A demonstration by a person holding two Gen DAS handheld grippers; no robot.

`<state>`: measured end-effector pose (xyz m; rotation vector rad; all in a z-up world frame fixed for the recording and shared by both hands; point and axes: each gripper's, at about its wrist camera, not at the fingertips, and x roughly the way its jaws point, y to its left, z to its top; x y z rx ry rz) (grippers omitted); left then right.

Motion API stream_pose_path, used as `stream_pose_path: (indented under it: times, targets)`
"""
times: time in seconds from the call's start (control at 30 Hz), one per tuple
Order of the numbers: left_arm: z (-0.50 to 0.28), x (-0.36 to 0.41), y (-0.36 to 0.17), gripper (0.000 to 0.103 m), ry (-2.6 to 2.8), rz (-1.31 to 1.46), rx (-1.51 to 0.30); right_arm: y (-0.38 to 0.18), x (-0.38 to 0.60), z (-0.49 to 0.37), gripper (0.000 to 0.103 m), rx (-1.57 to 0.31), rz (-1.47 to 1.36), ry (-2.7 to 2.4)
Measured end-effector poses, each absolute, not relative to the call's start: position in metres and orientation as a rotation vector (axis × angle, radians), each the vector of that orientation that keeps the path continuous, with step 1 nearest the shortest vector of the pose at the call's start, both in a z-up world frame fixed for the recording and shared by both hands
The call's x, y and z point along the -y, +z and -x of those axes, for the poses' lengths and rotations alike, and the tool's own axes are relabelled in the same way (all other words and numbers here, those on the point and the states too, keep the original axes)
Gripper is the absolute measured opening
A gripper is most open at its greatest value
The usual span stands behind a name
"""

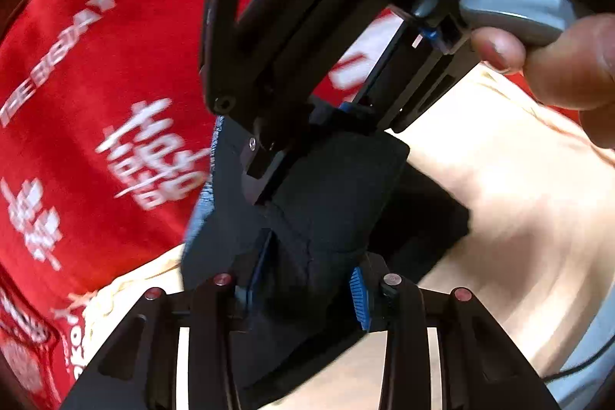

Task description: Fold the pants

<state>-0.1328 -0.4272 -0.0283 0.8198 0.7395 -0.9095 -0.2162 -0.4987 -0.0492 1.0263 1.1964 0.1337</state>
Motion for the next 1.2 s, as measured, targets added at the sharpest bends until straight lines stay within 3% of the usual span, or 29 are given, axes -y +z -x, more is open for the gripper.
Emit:
stream_pose_path:
  times: [0.3,0.37,0.43,0.67,0.83,1.03,1.1,1.2]
  targets:
    - [0.176,0.457,-0.095,0.038,-0.929,-0.97,-0.805,-0.14,0.536,0.271,0.02,-1.219,-1.211,0.065]
    - [0.177,0.452,-0.1,0.057,-0.945,-0.992,-0.818,-0.151,0.537,0.278,0.02,-1.203,-1.251,0.069]
    - [0.174,0.445,-0.098,0.068,-0.949,-0.977,-0.843,-0.154,0.535,0.279,0.021,-1.196,-1.248,0.064]
    - [0.146,0.404,-0.072,0.068,-0.902,-0.894,-0.925,-0.128,0.518,0.27,0.028,-1.255,-1.085,-0.03]
    - [0.107,0.367,-0.062,0.068,-0.756,-0.837,-0.968,-0.102,0.501,0.27,0.045,-1.318,-0.832,-0.227]
    - [0.072,0.329,-0.066,0.068,-0.619,-0.776,-1.059,-0.07,0.489,0.292,0.044,-1.291,-0.731,-0.335]
    - [0.067,0.32,-0.069,0.068,-0.588,-0.755,-1.096,-0.064,0.484,0.3,0.034,-1.276,-0.703,-0.35]
    - [0.06,0.311,-0.075,0.068,-0.566,-0.718,-1.169,-0.062,0.465,0.295,0.034,-1.284,-0.668,-0.322]
